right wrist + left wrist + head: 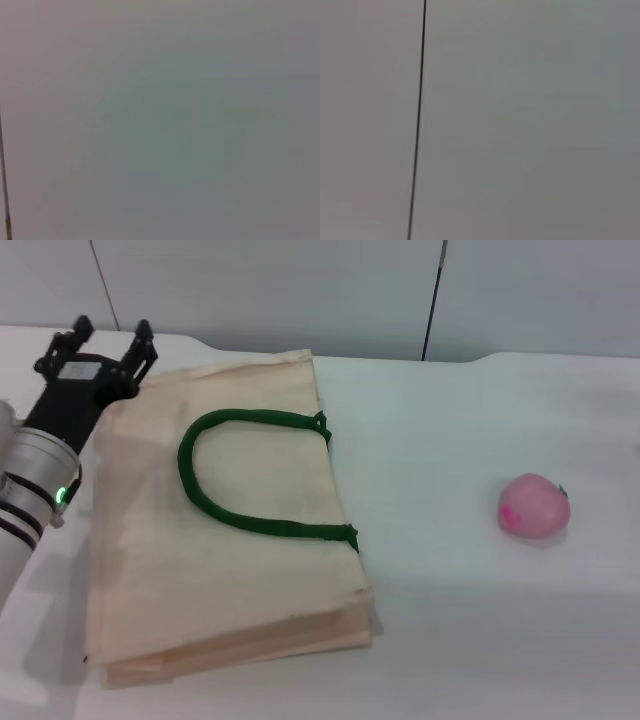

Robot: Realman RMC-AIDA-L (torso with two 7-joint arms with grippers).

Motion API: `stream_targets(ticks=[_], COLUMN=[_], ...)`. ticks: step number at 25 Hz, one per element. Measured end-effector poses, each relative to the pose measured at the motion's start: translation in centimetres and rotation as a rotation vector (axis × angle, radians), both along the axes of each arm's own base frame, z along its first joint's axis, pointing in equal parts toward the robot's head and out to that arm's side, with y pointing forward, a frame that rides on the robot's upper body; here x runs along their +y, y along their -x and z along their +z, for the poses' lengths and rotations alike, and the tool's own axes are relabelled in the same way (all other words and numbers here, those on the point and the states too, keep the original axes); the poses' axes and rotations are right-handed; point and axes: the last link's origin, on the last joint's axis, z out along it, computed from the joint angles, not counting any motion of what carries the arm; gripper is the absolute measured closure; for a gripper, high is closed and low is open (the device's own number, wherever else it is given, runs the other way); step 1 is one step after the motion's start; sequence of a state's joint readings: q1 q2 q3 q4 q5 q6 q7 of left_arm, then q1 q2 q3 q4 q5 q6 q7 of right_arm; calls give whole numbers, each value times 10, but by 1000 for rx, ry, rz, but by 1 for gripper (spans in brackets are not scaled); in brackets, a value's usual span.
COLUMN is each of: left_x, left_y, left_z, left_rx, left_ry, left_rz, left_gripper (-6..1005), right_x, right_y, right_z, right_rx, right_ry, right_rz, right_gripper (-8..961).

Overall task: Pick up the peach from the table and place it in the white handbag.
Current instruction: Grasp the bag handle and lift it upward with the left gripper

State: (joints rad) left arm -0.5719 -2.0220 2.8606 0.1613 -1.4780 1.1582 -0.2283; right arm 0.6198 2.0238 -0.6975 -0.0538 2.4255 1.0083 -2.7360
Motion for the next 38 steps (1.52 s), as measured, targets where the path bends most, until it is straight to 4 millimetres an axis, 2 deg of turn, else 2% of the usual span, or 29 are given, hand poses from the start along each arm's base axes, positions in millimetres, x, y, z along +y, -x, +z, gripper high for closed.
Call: stream_targets(ticks=[9,16,21,22,27,38], left_x=[3,4,2,3,6,10], left_y=[8,14,10,7,5,2], left_z=[21,45,60,66,72,63], left_rx=[-243,-310,-344,-366,-384,-339], left_ry=[196,382,466,542,664,850], left_rz=[-55,-63,-50,-28,65,211], left_gripper=[214,214,214,214,214,214], right_x=[7,12,17,17,18,23], right_y=[10,22,30,31,33,47], right_z=[9,10,11,11,12,22], right_rx=[62,37,20,19,15,-32], right_ry=[153,274,330,332,348,462], right_rz=[82,134,153,156,164,181], right_gripper=[89,88,89,89,90,88])
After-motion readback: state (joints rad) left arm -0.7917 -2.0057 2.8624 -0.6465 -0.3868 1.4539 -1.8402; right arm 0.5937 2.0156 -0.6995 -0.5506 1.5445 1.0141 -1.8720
